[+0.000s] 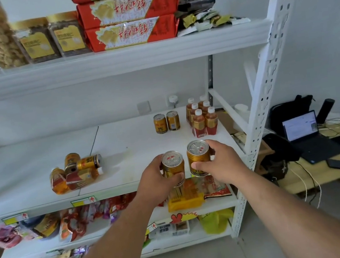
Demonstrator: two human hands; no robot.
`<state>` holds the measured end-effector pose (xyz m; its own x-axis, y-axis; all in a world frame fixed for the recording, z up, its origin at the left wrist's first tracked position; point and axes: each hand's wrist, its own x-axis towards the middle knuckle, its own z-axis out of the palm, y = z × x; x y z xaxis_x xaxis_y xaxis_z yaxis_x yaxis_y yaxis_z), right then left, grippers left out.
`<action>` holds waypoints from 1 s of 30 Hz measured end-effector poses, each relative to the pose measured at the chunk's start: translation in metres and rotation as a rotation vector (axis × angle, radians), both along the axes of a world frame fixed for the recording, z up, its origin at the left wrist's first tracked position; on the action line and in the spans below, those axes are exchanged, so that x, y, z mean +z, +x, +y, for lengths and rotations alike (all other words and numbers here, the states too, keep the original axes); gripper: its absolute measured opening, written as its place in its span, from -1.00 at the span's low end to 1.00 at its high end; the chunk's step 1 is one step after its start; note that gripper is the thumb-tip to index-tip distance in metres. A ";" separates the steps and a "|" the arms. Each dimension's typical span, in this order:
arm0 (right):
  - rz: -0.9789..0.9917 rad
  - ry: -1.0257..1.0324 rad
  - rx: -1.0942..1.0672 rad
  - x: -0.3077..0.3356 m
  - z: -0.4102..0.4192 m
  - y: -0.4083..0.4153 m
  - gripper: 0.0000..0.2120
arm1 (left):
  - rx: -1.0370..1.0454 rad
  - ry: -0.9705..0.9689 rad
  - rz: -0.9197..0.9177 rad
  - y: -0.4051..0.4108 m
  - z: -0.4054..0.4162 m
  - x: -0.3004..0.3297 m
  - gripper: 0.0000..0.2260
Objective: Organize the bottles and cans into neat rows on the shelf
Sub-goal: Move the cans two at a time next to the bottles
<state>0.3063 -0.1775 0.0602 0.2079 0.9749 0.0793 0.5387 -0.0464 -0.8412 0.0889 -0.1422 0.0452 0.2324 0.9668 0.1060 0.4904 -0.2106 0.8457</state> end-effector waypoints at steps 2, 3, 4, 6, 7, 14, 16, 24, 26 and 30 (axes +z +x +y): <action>0.003 -0.009 0.021 0.000 0.008 0.014 -0.29 | 0.021 -0.008 -0.004 0.014 0.003 0.000 -0.41; 0.006 -0.012 0.031 0.000 0.012 0.020 -0.25 | 0.035 -0.010 -0.010 0.020 0.005 0.001 -0.42; 0.007 -0.015 0.040 0.000 0.015 0.025 -0.22 | 0.046 -0.010 -0.012 0.024 0.006 0.002 -0.42; 0.003 -0.019 0.051 -0.001 0.024 0.034 -0.20 | 0.059 -0.011 -0.005 0.032 0.012 0.002 -0.43; 0.003 -0.020 0.056 -0.002 0.029 0.037 -0.21 | 0.064 -0.014 0.000 0.034 0.016 0.002 -0.43; 0.017 -0.032 0.098 -0.010 0.075 0.043 -0.28 | 0.089 -0.038 0.017 0.039 0.058 -0.005 -0.43; 0.024 -0.047 0.104 -0.013 0.093 0.040 -0.29 | 0.089 -0.038 0.006 0.037 0.076 -0.009 -0.44; -0.011 -0.081 0.092 -0.022 0.174 0.018 -0.36 | 0.072 -0.061 -0.028 0.020 0.166 -0.023 -0.43; -0.001 -0.085 0.087 -0.026 0.190 0.013 -0.43 | 0.061 -0.071 -0.028 0.015 0.185 -0.026 -0.44; 0.000 -0.088 0.055 -0.037 0.215 0.006 -0.46 | 0.038 -0.093 -0.023 0.011 0.217 -0.033 -0.45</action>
